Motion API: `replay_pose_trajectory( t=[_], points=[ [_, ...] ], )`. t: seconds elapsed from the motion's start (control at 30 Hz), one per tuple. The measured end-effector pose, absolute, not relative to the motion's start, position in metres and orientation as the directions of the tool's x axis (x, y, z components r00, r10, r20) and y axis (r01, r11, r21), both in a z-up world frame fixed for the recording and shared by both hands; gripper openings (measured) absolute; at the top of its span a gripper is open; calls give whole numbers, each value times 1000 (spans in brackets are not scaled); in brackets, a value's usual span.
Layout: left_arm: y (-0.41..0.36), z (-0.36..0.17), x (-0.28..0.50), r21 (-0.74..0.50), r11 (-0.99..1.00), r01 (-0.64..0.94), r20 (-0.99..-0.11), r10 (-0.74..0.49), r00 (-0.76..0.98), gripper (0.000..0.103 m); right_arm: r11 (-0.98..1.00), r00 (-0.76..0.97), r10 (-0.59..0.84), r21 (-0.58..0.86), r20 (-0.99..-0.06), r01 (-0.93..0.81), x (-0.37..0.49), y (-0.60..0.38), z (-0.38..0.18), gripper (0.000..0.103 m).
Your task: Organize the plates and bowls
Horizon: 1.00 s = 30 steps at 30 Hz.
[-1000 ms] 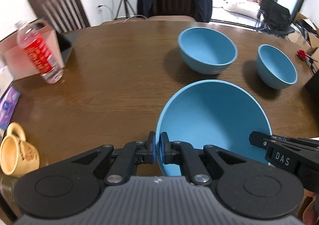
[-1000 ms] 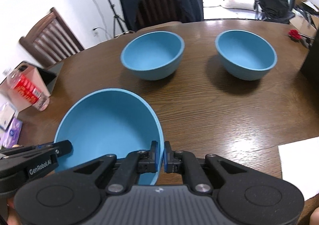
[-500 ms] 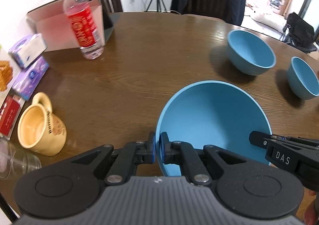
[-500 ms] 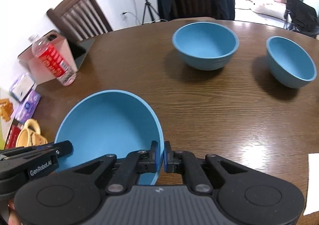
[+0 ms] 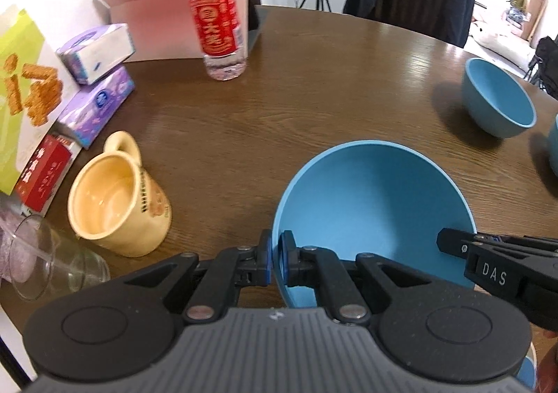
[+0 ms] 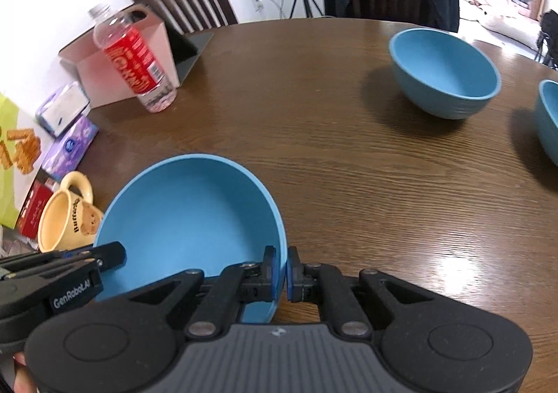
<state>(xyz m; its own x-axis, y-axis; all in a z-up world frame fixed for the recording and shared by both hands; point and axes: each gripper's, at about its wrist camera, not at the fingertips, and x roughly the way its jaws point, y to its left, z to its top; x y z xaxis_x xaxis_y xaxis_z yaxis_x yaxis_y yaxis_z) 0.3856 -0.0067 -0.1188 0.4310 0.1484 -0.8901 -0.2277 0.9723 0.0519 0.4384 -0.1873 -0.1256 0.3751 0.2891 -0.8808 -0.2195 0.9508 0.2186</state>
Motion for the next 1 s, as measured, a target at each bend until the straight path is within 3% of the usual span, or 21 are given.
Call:
replay_pose_trajectory(
  t=[1.0],
  points=[
    [39, -154, 382, 59, 948, -312, -908, 181, 378, 7, 925, 322, 295, 185, -900, -331, 447, -129, -158, 6]
  ],
)
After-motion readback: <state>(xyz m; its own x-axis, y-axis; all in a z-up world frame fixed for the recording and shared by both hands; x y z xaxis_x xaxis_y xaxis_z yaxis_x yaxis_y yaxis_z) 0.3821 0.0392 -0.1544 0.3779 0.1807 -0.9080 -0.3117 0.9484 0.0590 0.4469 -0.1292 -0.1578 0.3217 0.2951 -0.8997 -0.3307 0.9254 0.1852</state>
